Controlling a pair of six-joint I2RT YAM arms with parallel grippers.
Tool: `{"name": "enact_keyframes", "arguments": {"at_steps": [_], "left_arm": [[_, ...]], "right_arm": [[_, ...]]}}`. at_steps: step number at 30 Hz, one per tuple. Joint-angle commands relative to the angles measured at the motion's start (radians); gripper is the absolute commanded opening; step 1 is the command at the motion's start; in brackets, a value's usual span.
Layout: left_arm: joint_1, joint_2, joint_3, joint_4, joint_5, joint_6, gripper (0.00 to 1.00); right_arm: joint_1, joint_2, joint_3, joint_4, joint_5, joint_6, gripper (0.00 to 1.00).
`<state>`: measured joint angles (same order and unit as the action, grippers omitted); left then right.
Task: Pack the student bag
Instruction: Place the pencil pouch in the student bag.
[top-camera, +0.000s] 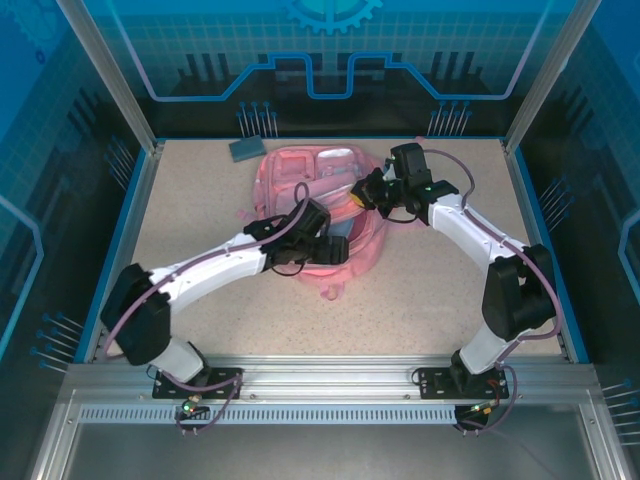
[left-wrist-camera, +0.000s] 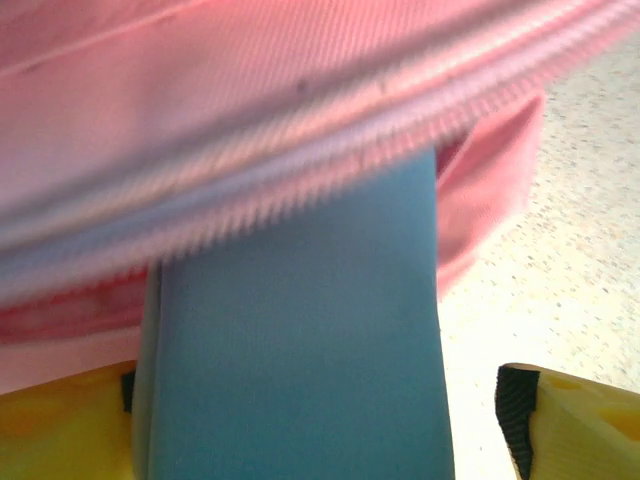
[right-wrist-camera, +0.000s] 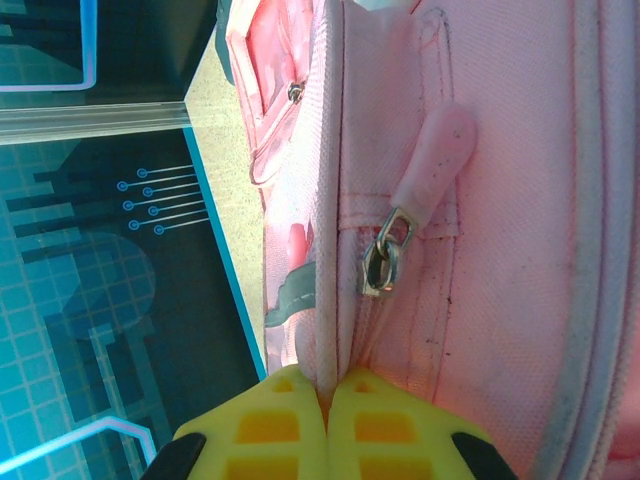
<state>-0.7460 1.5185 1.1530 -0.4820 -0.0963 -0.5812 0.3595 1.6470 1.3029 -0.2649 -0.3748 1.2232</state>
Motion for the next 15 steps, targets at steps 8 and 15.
{"name": "enact_keyframes", "arguments": {"at_steps": [8,15], "left_arm": [[-0.008,-0.196,-0.190,0.053,0.118,-0.037,0.71],[-0.007,-0.141,-0.214,0.162,0.105,-0.090,0.48]], "right_arm": [[-0.009,-0.055,-0.012,0.053,-0.022,-0.021,0.00],[-0.007,-0.056,-0.016,0.046,-0.024,-0.021,0.00]]}}
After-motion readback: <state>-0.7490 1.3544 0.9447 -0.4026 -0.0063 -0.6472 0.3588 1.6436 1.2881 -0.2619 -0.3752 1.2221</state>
